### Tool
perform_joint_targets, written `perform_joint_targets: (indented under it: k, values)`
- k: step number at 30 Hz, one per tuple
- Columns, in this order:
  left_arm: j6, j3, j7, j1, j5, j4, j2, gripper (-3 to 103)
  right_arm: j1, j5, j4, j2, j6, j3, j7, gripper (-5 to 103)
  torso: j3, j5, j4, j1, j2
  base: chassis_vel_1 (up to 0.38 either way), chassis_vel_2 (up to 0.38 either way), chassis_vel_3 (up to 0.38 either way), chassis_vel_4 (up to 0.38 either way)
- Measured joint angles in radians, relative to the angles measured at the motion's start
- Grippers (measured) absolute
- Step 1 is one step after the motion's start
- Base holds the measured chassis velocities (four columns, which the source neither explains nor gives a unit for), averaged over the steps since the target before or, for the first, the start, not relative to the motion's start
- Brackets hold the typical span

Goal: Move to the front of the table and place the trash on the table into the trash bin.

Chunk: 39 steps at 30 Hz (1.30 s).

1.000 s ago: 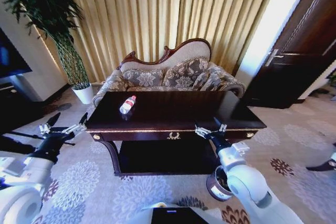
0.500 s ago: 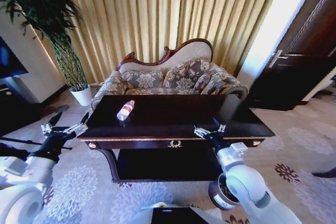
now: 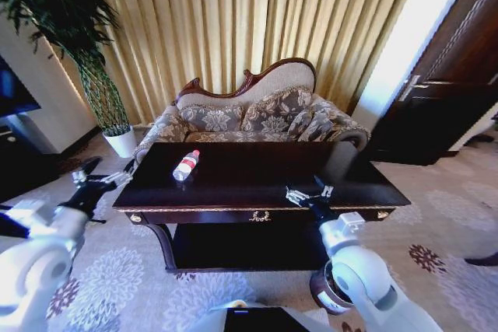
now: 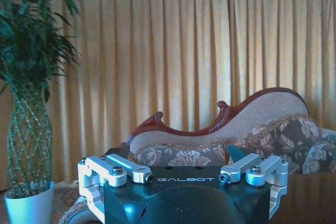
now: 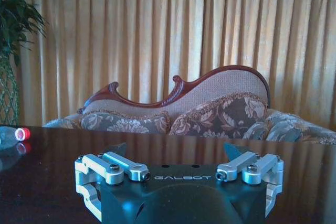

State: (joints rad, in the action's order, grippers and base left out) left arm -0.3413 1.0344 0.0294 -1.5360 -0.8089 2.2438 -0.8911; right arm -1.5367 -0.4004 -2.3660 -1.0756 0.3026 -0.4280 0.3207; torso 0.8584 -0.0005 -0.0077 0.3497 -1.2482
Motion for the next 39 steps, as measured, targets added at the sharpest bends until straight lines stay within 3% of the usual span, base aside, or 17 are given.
perform_joint_targets:
  k: [10,13,16,18,26,29,32,34,36,39]
  values:
    - [-0.037,-0.130,0.028,0.201,-0.067,-0.133,0.120,100,0.008,0.014,0.038,0.001,0.000,0.008,0.001,100,0.000,0.0004,0.0003,0.000,0.000,0.000,0.000,0.000,0.000]
    - [-0.055,-0.240,0.061,0.319,-0.080,-0.186,0.151,100,0.013,0.014,0.047,-0.002,0.000,0.008,0.002,100,0.000,0.0002,0.0002,0.000,0.000,0.000,0.000,0.000,0.000]
    - [-0.064,-0.296,0.081,0.371,-0.080,-0.204,0.153,100,0.013,0.014,0.050,-0.008,0.000,0.007,0.002,100,0.000,0.0002,0.0001,0.000,0.000,0.000,0.000,0.000,0.000]
    - [-0.081,-0.398,0.134,0.454,-0.080,-0.228,0.147,100,0.007,0.015,0.052,-0.014,0.001,0.002,0.004,100,0.000,0.0003,0.0001,0.000,0.000,0.000,0.000,0.000,0.000]
    - [-0.110,-0.564,0.180,0.587,-0.090,-0.273,0.125,100,0.010,0.007,0.061,-0.004,0.001,-0.022,0.005,100,0.000,0.0004,0.0001,0.000,0.000,0.000,0.000,0.000,0.000]
    - [-0.152,-0.622,0.225,0.625,-0.116,-0.277,0.118,100,0.014,0.004,0.070,-0.002,0.001,-0.026,0.005,100,0.000,0.0003,0.0002,0.000,0.000,0.000,0.000,0.000,0.000]
    - [-0.269,-0.666,0.310,0.653,-0.177,-0.260,0.107,100,0.020,0.004,0.087,-0.004,0.000,-0.025,0.006,100,0.000,0.0005,0.0002,0.000,0.000,0.000,0.000,0.000,0.000]
    - [-0.280,-0.669,0.316,0.654,-0.183,-0.258,0.106,100,0.021,0.004,0.088,-0.005,0.000,-0.025,0.006,100,0.000,0.0005,0.0002,0.000,0.000,0.000,0.000,0.000,0.000]
    - [-0.355,-0.679,0.364,0.657,-0.237,-0.243,0.101,100,0.030,0.004,0.103,-0.007,-0.001,-0.022,0.006,100,0.000,0.0005,0.0003,0.000,0.000,0.000,0.000,0.000,0.000]
    - [-0.375,-0.685,0.388,0.653,-0.259,-0.239,0.099,100,0.035,0.004,0.111,-0.008,-0.002,-0.021,0.006,100,0.000,0.0005,0.0003,0.000,0.000,0.000,0.000,0.000,0.000]
